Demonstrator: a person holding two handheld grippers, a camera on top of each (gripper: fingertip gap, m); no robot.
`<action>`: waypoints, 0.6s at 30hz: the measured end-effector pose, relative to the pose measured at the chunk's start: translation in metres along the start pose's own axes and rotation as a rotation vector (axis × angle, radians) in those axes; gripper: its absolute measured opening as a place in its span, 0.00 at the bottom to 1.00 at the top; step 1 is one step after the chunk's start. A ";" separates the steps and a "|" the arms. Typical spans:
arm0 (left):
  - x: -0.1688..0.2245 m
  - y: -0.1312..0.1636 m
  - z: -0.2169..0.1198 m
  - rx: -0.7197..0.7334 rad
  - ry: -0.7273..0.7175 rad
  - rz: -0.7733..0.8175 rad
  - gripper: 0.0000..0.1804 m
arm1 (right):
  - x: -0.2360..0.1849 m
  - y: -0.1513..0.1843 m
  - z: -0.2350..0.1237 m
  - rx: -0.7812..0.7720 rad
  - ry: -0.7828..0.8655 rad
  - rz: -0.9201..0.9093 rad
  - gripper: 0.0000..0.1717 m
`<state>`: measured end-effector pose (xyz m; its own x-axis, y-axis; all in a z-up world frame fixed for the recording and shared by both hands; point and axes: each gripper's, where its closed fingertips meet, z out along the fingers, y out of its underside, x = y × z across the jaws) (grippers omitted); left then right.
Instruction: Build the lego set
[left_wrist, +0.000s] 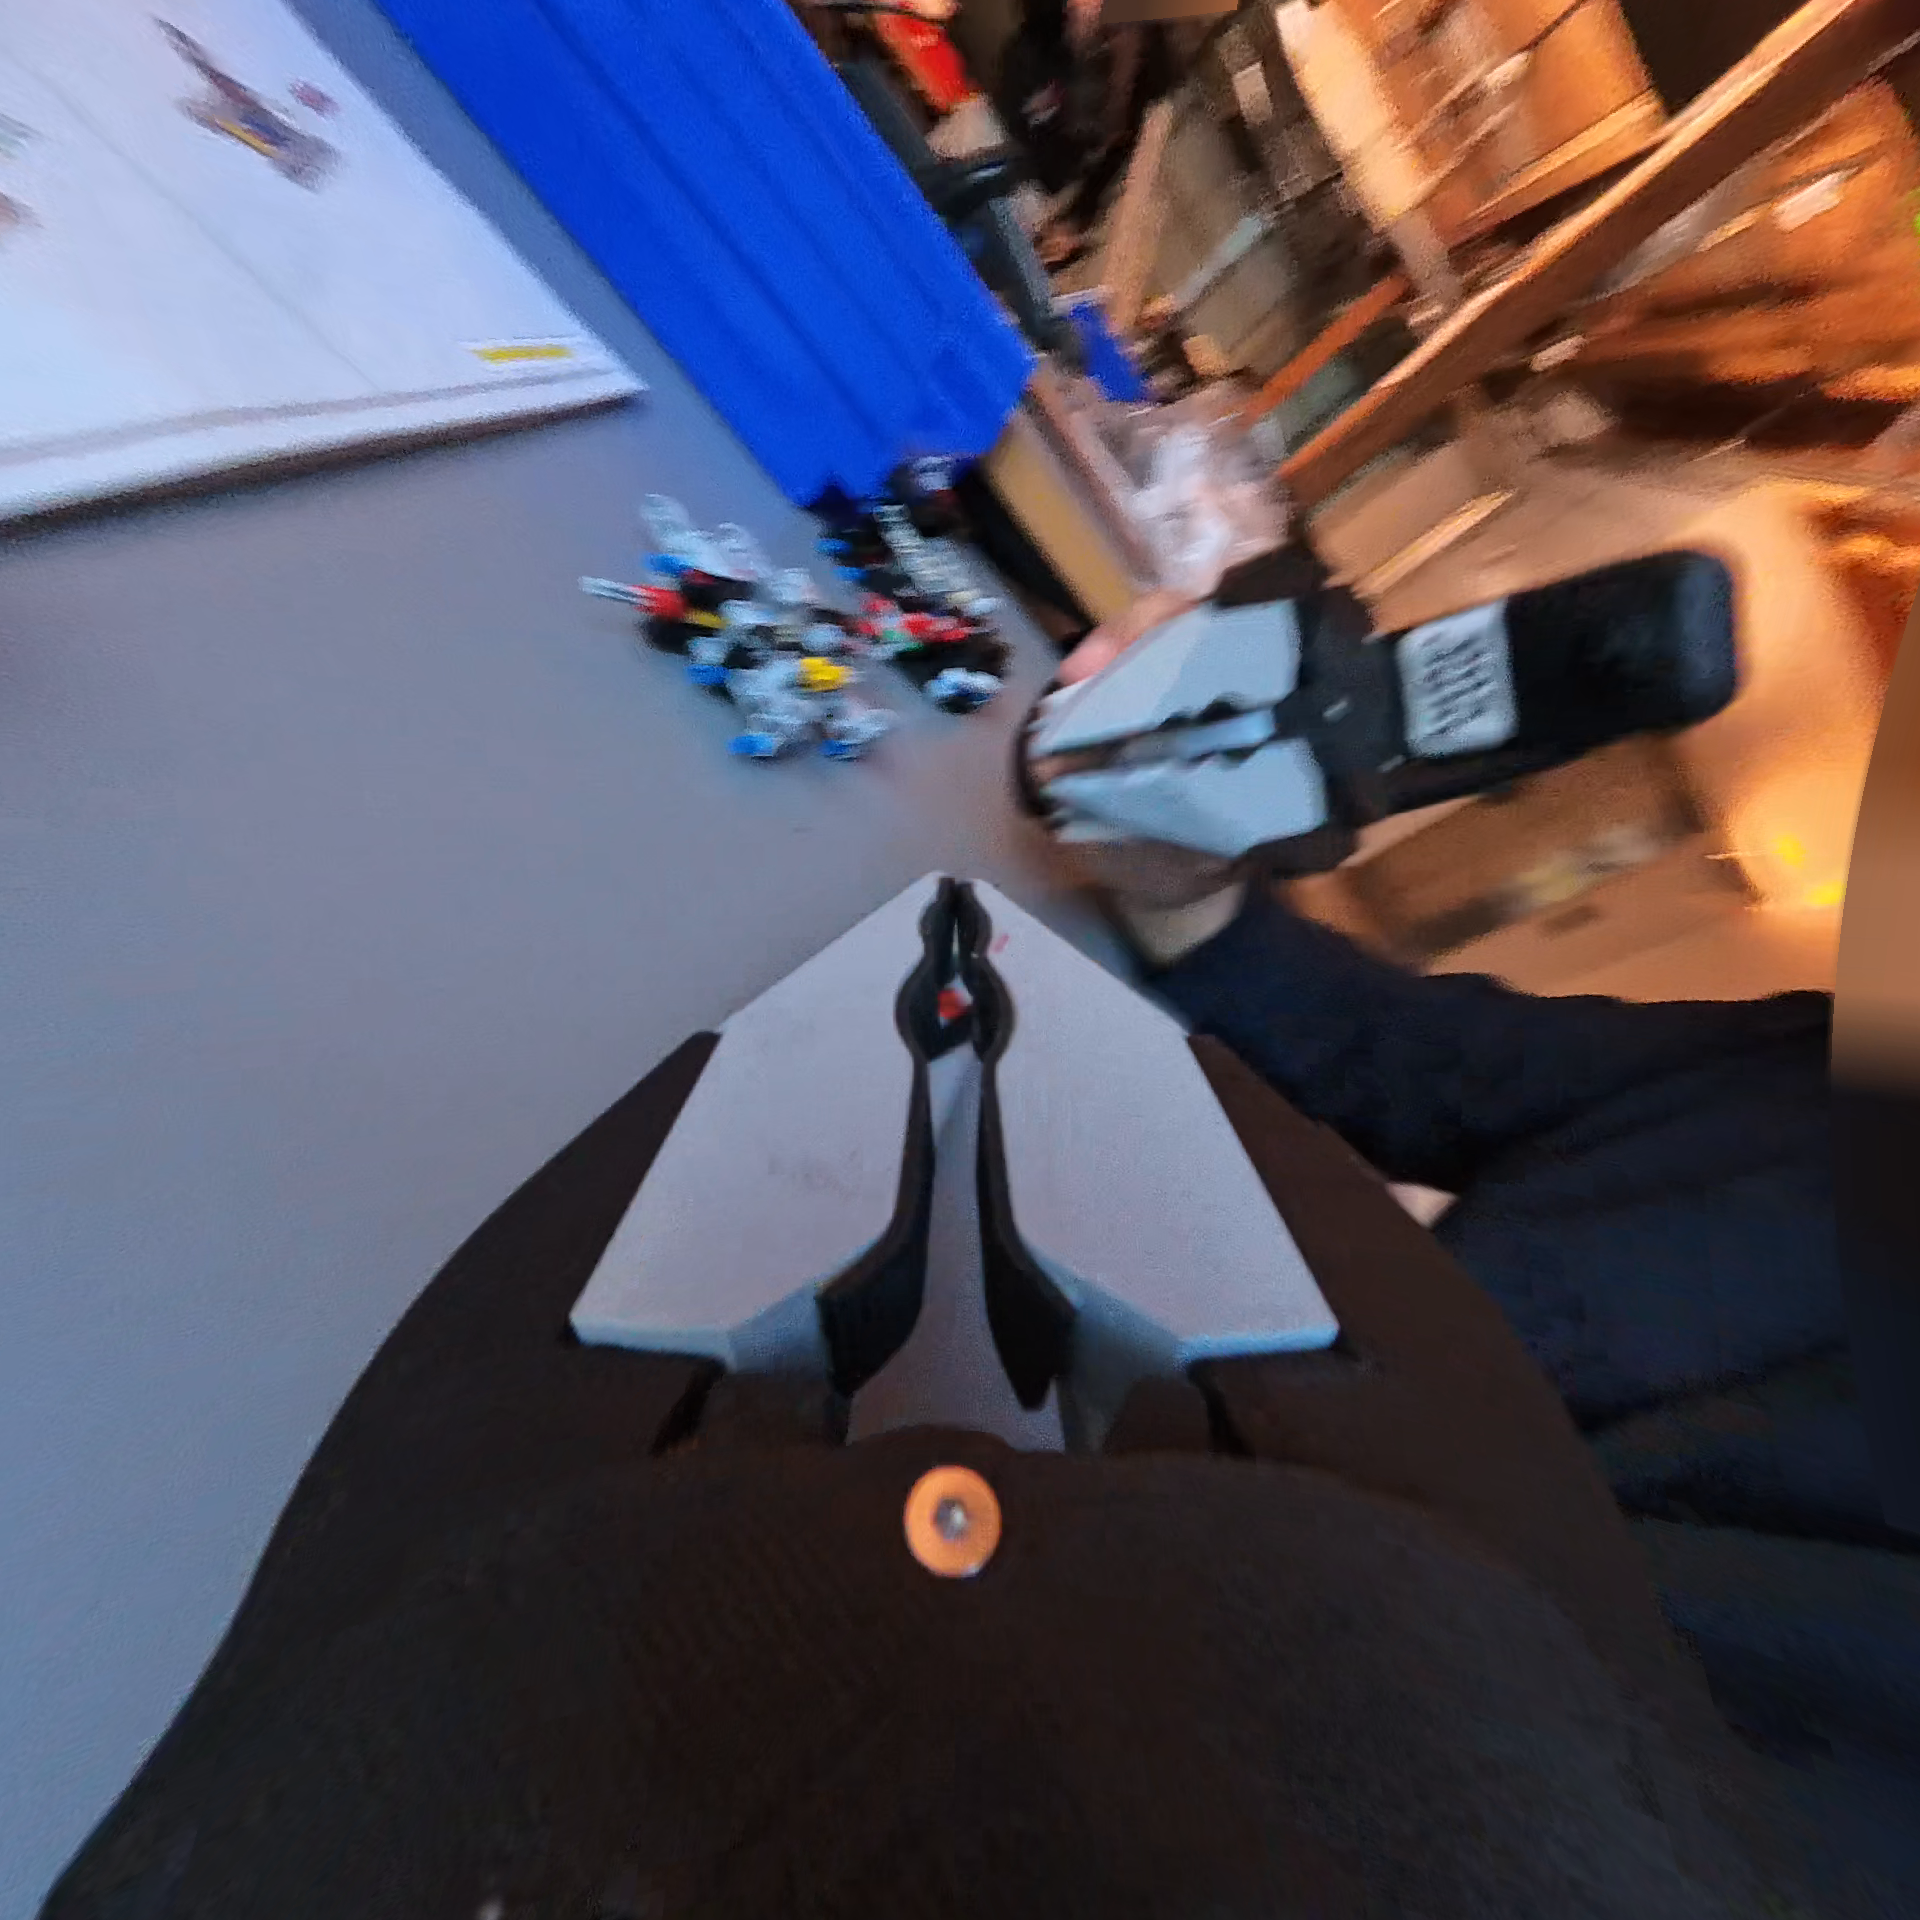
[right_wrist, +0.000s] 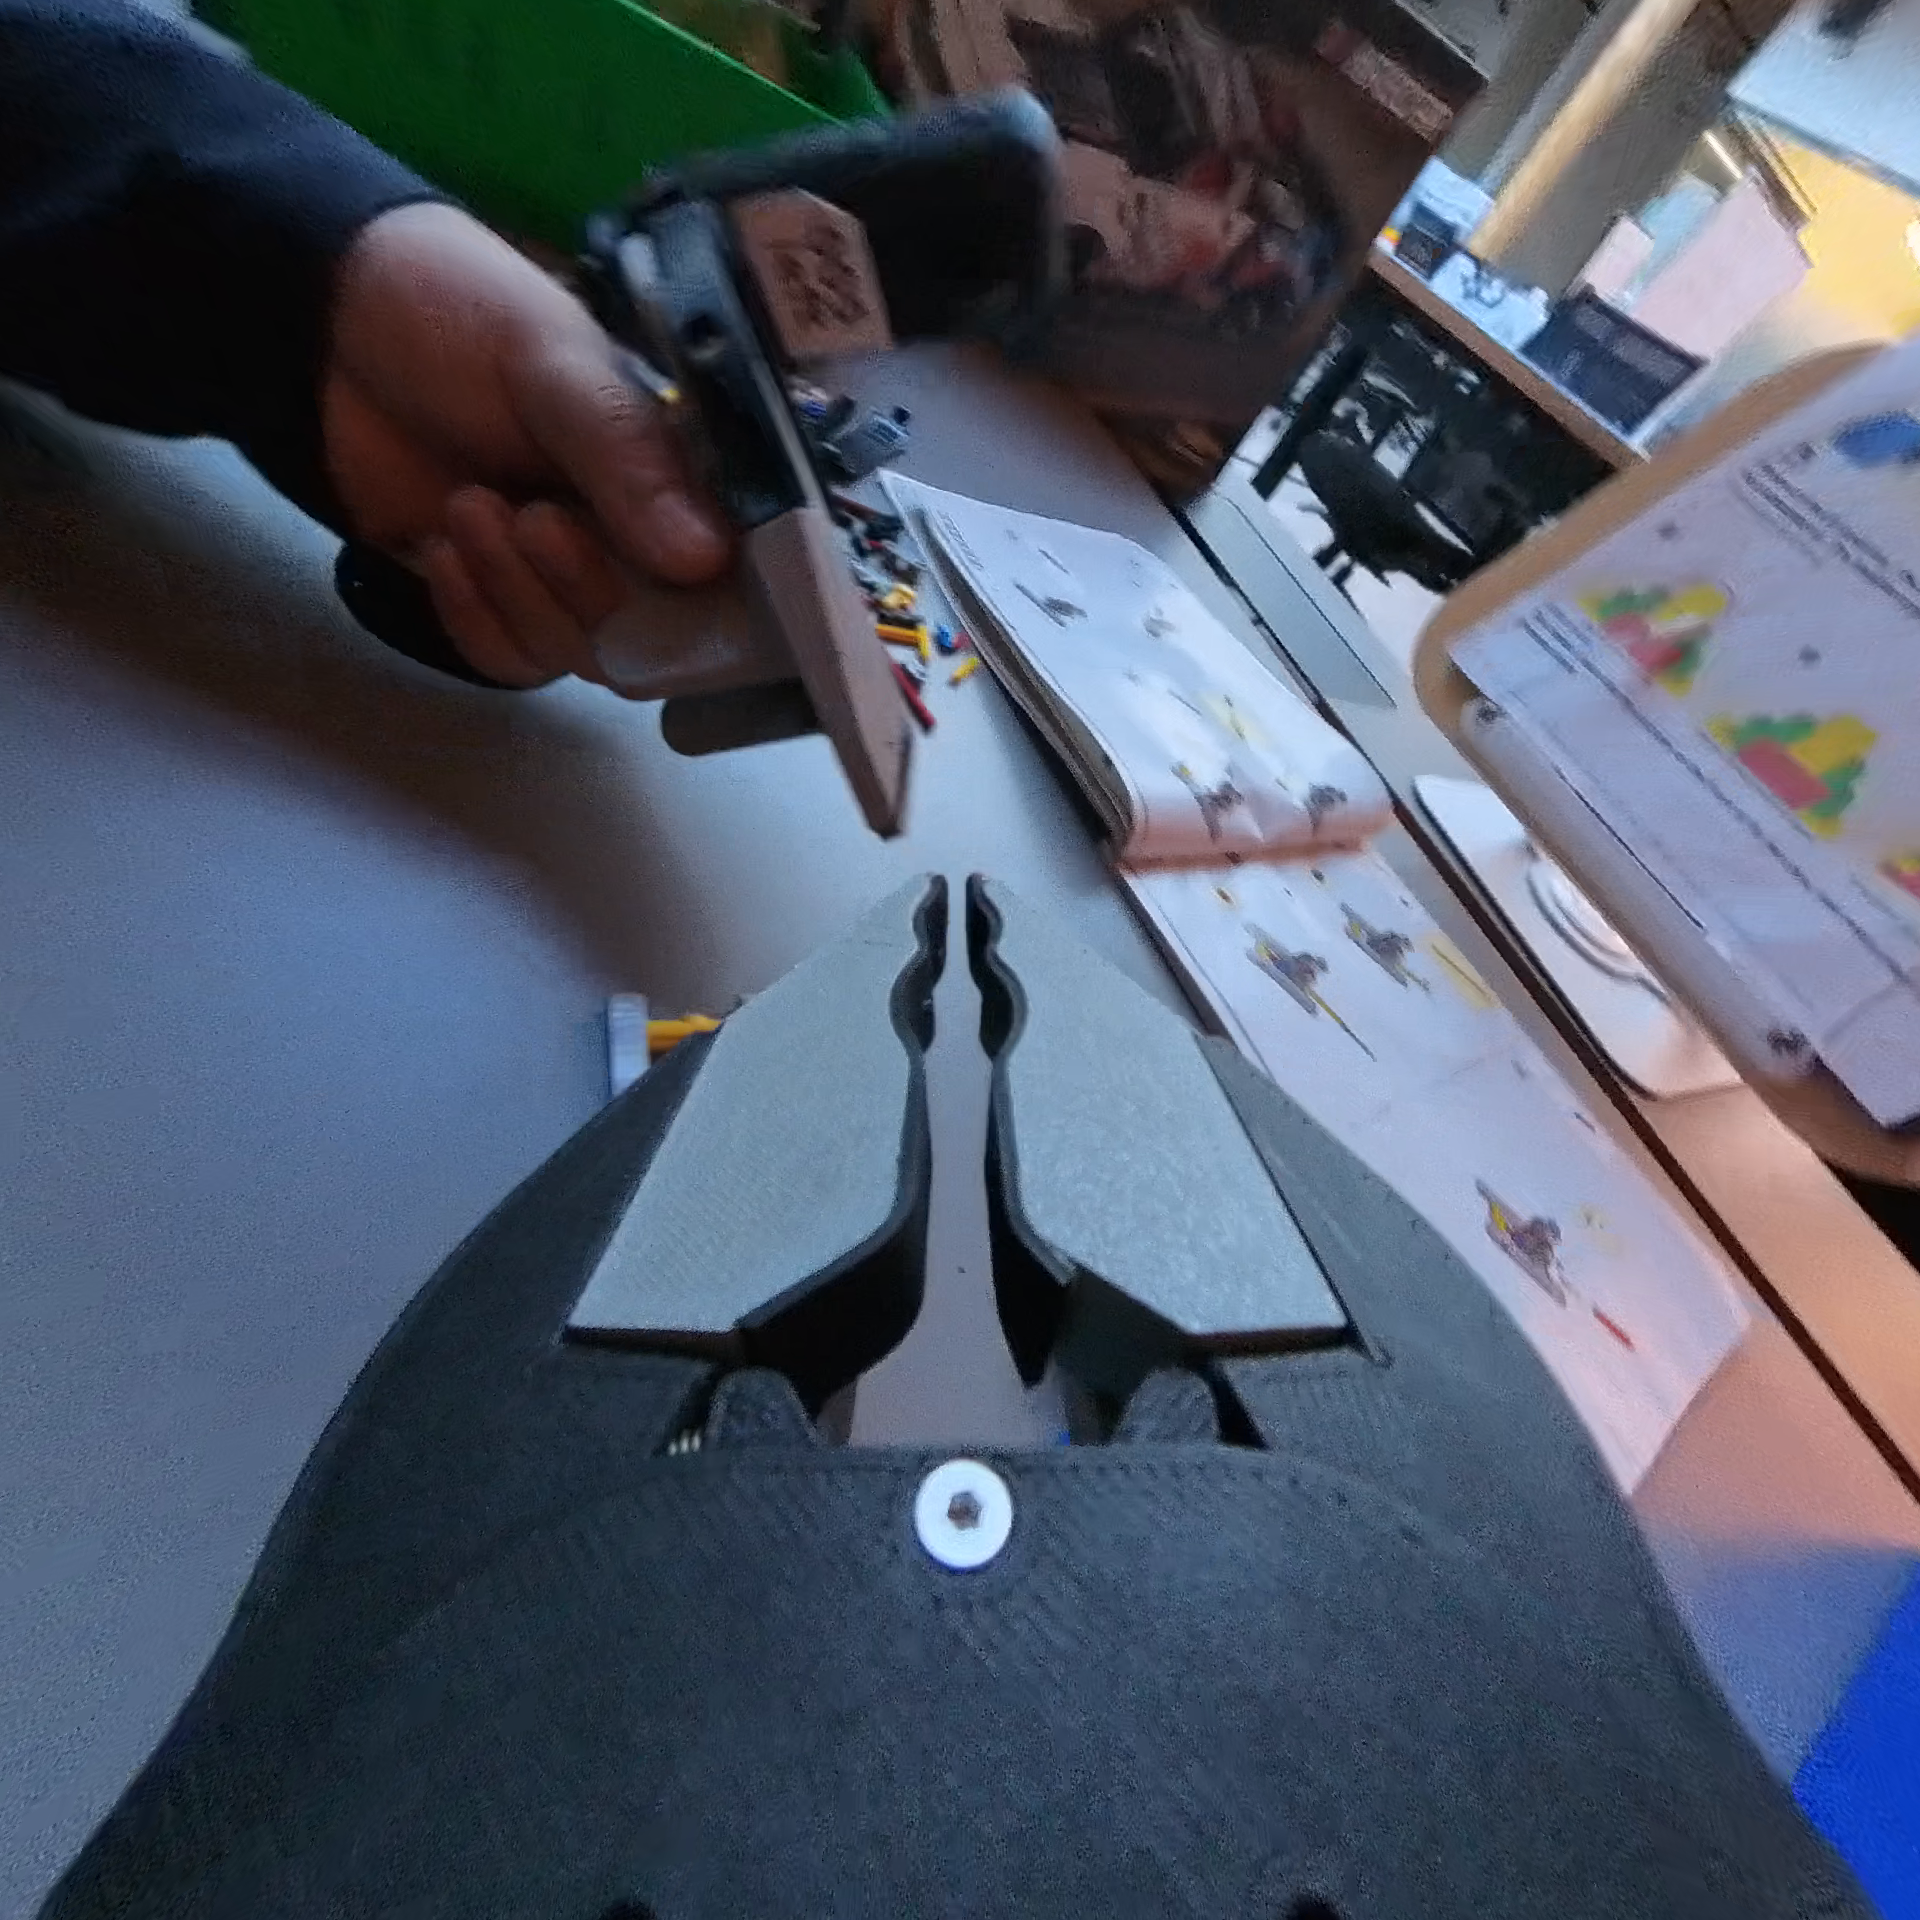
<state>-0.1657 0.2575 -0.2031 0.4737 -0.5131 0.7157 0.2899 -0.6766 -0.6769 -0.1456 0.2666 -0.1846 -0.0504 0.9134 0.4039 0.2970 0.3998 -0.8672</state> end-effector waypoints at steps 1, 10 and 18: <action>-0.009 0.001 -0.004 -0.010 -0.060 0.063 0.00 | 0.008 0.002 -0.004 0.024 0.006 0.046 0.00; -0.009 0.015 -0.007 -0.079 -0.115 0.226 0.00 | 0.028 0.015 0.000 0.124 -0.119 0.371 0.04; -0.007 0.021 -0.008 -0.101 -0.117 0.250 0.00 | 0.021 0.015 0.004 0.089 -0.105 0.293 0.04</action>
<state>-0.1698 0.2431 -0.2208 0.6144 -0.6103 0.5000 0.0702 -0.5889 -0.8052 -0.1457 0.2919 -0.1906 -0.0742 0.9917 0.1053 0.2289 0.1197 -0.9661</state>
